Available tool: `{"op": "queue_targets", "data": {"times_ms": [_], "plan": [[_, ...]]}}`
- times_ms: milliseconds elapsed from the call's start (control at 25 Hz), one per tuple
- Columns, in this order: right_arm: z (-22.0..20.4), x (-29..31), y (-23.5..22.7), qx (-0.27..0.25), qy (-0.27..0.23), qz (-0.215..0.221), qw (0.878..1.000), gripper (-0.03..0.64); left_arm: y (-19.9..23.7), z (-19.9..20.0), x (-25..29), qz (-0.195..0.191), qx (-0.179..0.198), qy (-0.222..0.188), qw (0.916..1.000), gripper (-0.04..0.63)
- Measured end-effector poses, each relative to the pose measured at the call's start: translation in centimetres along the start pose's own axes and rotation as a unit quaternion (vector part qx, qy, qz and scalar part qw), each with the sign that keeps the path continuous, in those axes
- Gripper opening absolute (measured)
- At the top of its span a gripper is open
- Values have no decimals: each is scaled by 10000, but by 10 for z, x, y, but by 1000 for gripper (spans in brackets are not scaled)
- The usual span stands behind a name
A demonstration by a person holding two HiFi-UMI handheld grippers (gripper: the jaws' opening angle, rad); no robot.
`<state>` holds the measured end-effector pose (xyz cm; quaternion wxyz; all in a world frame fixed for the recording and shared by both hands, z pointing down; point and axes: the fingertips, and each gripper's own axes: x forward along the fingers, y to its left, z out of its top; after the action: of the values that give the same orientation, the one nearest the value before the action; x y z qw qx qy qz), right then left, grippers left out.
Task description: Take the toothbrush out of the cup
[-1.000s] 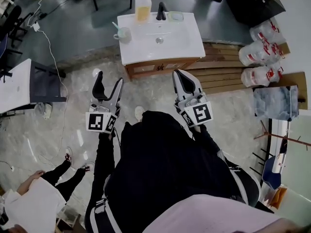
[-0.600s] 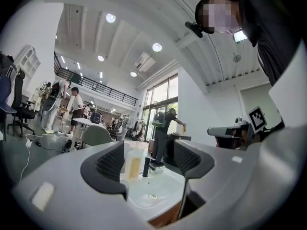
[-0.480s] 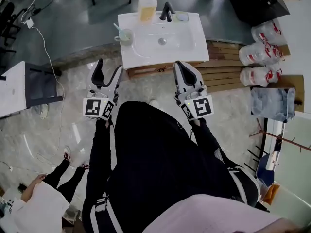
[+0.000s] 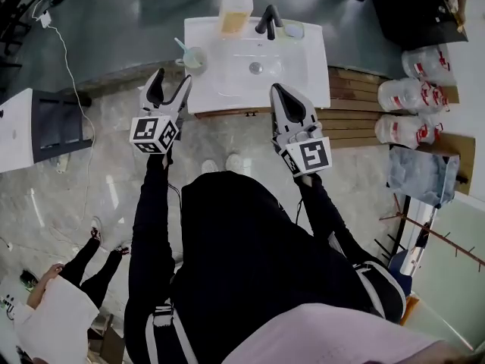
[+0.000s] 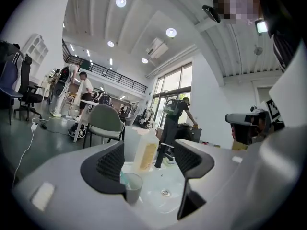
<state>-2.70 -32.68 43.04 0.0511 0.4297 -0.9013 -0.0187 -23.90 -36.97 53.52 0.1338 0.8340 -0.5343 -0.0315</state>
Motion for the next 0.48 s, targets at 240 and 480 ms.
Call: {"op": "queue_targets", "data": {"times_ms": [240, 480], "plan": [[-34, 34, -23, 48, 171, 173, 9997, 2, 36, -44, 48, 265, -245, 409, 9985, 313], [-58, 54, -35, 152, 238, 299, 9992, 2, 66, -81, 86, 448, -598, 809, 9939, 313]]}}
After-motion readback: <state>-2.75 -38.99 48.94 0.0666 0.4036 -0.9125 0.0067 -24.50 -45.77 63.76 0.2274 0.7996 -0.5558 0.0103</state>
